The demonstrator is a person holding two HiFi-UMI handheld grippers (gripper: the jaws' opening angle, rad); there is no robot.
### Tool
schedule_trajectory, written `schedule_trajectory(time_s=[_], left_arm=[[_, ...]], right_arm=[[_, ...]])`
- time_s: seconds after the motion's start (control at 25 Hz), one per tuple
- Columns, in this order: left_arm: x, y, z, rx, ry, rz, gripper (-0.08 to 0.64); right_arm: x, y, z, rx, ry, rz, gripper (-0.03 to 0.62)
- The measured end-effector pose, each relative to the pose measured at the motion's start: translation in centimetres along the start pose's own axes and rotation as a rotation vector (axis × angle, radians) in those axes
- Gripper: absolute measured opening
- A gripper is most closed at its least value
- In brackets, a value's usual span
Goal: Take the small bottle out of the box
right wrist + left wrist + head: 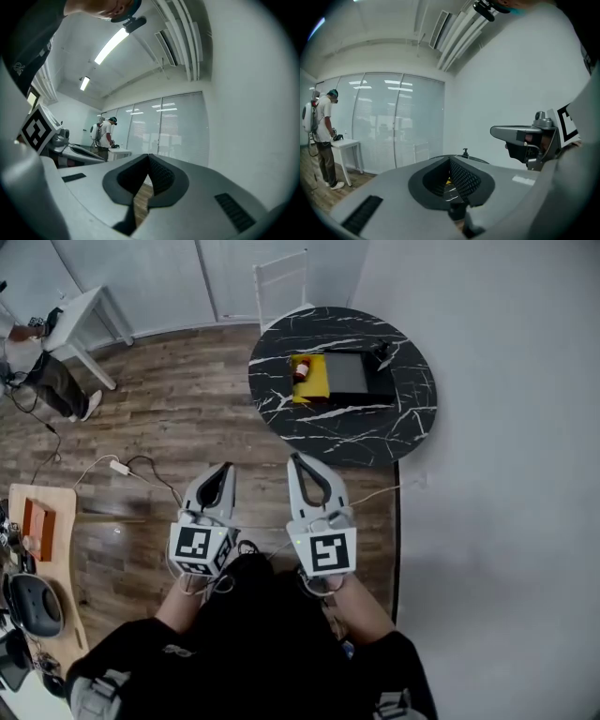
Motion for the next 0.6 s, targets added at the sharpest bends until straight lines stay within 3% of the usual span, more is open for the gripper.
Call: schedule_trajectory(time_s=[0.6], left_arm=[[0.2,-14.3,0.5,-0.038,-0.008,-0.056,-0.002]], right_arm=[[12.1,-6.0,0.2,0.038,-0.030,-0.025,-0.004]])
Point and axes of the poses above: the fingertips, and each gripper's own axes: x forward along the fingers, y to its right, z out of its underside, the point moved 9 cm from there along -x, backward along the fingers, and after that the axes turned 8 degrees about -z, right-handed, at the moved point
